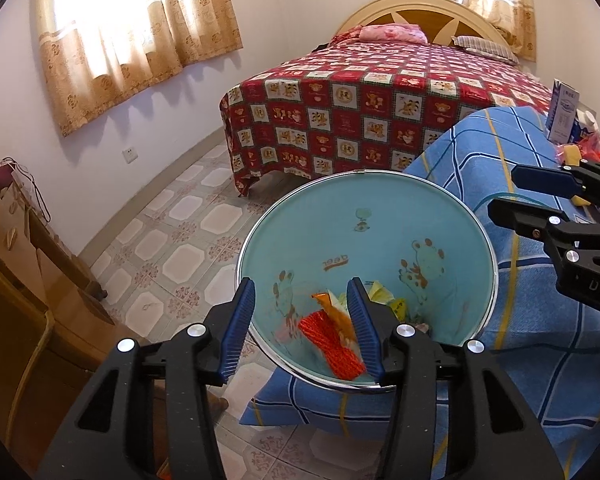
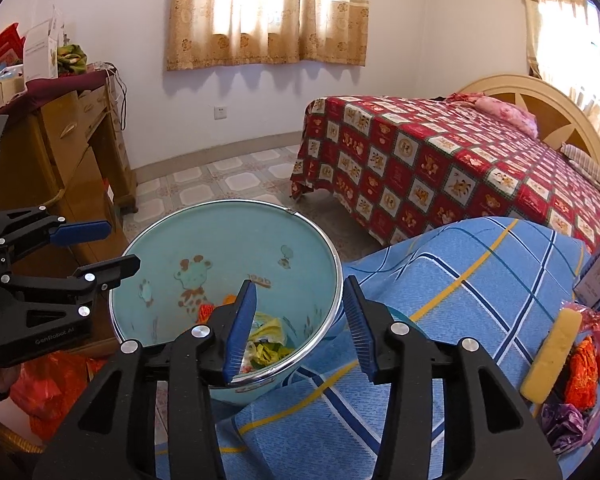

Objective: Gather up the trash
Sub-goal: 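Open both tools over the blue bin to drop wrapper and rag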

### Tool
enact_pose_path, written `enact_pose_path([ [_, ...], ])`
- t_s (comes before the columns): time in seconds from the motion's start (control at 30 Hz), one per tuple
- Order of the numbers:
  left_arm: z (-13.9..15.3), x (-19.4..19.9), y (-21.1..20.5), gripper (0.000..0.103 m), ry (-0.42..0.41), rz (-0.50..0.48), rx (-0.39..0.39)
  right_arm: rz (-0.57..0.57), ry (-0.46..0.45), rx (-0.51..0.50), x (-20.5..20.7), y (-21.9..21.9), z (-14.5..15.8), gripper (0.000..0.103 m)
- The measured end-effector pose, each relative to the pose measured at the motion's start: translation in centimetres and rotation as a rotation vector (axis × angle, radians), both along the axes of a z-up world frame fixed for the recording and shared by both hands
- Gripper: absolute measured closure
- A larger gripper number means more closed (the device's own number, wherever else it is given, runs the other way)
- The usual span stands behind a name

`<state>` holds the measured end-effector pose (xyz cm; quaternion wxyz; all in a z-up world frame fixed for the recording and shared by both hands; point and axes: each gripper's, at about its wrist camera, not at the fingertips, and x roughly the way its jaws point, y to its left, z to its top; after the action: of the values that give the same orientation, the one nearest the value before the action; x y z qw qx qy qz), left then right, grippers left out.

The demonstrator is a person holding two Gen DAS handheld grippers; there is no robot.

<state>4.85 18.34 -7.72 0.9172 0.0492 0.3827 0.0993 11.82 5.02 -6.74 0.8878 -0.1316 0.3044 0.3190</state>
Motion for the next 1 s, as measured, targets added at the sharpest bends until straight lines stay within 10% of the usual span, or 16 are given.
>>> enact_pose_path([
  [1.0, 0.0, -0.3, 0.6, 0.025, -0.004, 0.016, 0.009, -0.036, -0.016, -0.002, -1.1, -1.4, -0.5, 0.042],
])
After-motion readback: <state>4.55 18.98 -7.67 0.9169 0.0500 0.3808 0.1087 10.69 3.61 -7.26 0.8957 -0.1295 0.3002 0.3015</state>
